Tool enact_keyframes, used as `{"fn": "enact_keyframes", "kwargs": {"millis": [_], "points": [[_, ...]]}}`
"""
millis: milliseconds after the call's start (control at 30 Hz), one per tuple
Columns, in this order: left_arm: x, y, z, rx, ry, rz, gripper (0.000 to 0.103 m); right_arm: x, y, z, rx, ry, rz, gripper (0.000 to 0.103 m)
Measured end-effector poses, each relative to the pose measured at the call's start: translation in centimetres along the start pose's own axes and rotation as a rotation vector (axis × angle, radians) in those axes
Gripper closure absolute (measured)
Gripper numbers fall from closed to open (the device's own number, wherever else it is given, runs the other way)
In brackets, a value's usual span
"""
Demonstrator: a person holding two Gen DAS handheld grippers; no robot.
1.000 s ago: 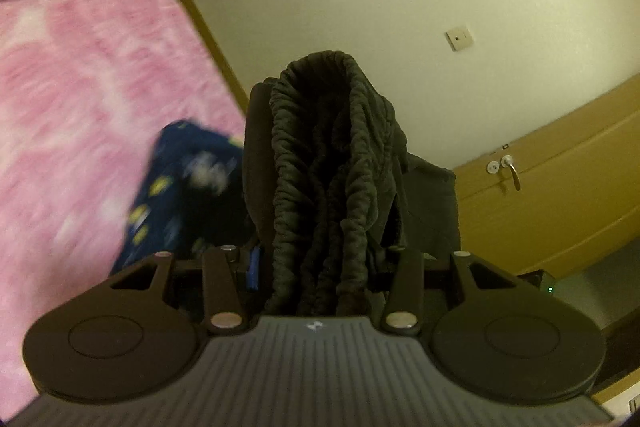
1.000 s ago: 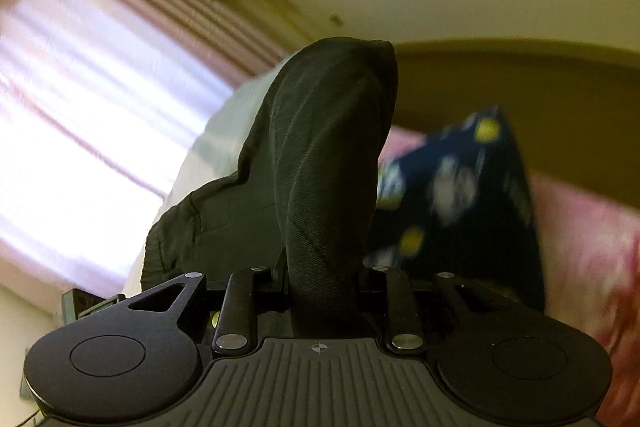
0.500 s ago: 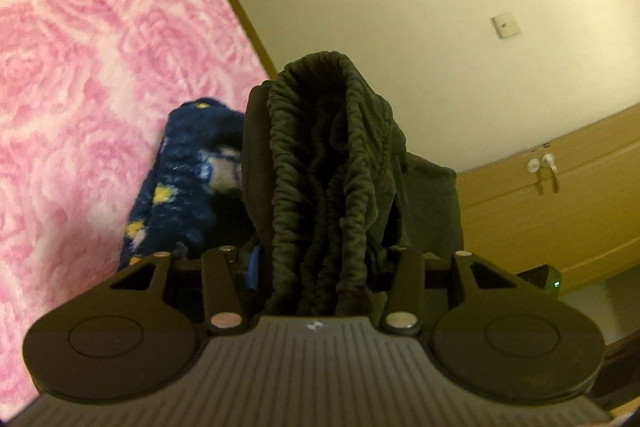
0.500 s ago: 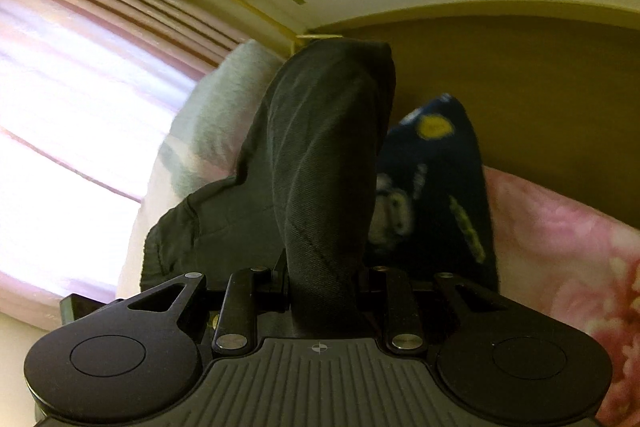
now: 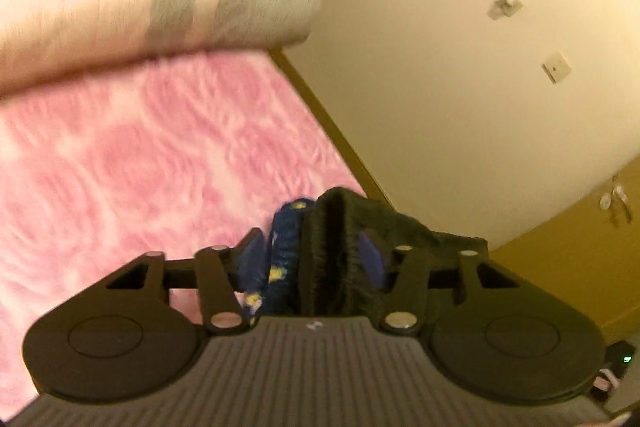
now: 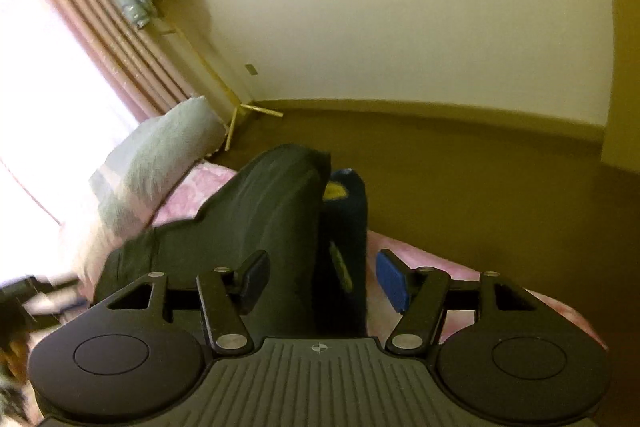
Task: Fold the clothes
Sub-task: 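Carry the pants stack with both tools toward the navy patterned garment, then lower the pants stack onto the navy garment and open both tools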
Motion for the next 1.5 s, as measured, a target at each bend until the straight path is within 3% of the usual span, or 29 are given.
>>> {"fn": "enact_keyframes", "kwargs": {"millis": [33, 67, 100, 233, 400, 733, 933, 1067, 1367, 1500], "points": [[-0.2, 1.6, 0.3, 0.073, -0.008, 0.003, 0.091, -0.9, -0.5, 0.8, -0.030, 0.014, 0.007, 0.040], [-0.3, 3.1, 0.7, 0.146, -0.018, 0.007, 0.099, -1.3, -1.1, 1.9, -0.069, 0.021, 0.011, 0.047], [-0.5, 4.7, 1.2, 0.220, -0.028, 0.011, 0.103, -1.6, -1.7, 3.0, -0.109, 0.027, 0.016, 0.066], [1.8, 6.8, 4.8, 0.374, -0.100, -0.049, 0.103, -1.3, -3.8, 7.1, -0.220, 0.040, 0.070, 0.069], [4.1, 4.6, 7.7, 0.364, -0.108, -0.099, 0.100, 1.1, -4.3, 10.1, -0.295, 0.059, 0.112, 0.069], [4.8, 3.4, 8.0, 0.322, -0.079, -0.094, 0.100, 4.7, -4.1, 13.0, -0.571, 0.079, 0.172, 0.069], [1.9, 6.0, 6.2, 0.374, -0.036, -0.132, 0.100, 2.1, -5.1, 11.5, -0.440, 0.104, 0.130, 0.069], [1.9, 7.0, 3.8, 0.393, 0.001, -0.135, 0.100, 1.5, -6.0, 9.5, -0.449, 0.146, 0.102, 0.069], [7.5, 8.0, -1.4, 0.395, -0.002, -0.083, 0.100, 7.5, -7.0, 2.5, -0.540, 0.119, 0.089, 0.069], [11.2, 7.0, -1.9, 0.409, -0.023, -0.114, 0.100, 10.7, -9.3, 2.4, -0.631, 0.091, 0.030, 0.069]]}}
Point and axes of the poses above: each gripper's, at about its wrist camera, not at the fingertips, and x roughly the way its jaws point, y to its right, z to its underside, the point moved 9 cm from there along x, roughly the way its jaws point, and after that the axes turned 14 degrees about x, right-handed, at the moved point
